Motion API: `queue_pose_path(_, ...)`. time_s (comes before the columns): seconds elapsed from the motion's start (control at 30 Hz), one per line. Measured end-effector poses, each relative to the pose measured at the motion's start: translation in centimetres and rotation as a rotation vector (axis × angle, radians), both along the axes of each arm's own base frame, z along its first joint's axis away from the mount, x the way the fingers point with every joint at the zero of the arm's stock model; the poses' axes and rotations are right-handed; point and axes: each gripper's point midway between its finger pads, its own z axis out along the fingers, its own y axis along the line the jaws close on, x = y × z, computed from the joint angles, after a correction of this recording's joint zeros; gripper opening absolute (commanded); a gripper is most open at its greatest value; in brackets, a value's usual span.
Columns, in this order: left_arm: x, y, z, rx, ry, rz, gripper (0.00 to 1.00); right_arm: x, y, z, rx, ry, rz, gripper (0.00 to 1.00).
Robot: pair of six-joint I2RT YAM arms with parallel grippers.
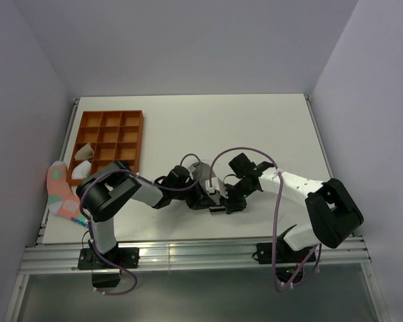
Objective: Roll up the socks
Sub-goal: Roll the sock at the center of the board.
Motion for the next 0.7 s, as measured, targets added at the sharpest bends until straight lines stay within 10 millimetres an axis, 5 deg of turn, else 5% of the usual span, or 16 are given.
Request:
queue_pose_path(0.2, 0.16, -0.16, -0.08, 0.029, 0.017, -0.006, 0.01, 0.17, -0.21, -0.11, -0.007, -0.035, -0.02, 0.45)
queue_pose_path(0.7, 0.14, -0.22, -0.15, 0.056, 0.044, -0.014, 0.0, 0.36, 0.31, -0.5, -0.014, -0.301, -0.035, 0.51)
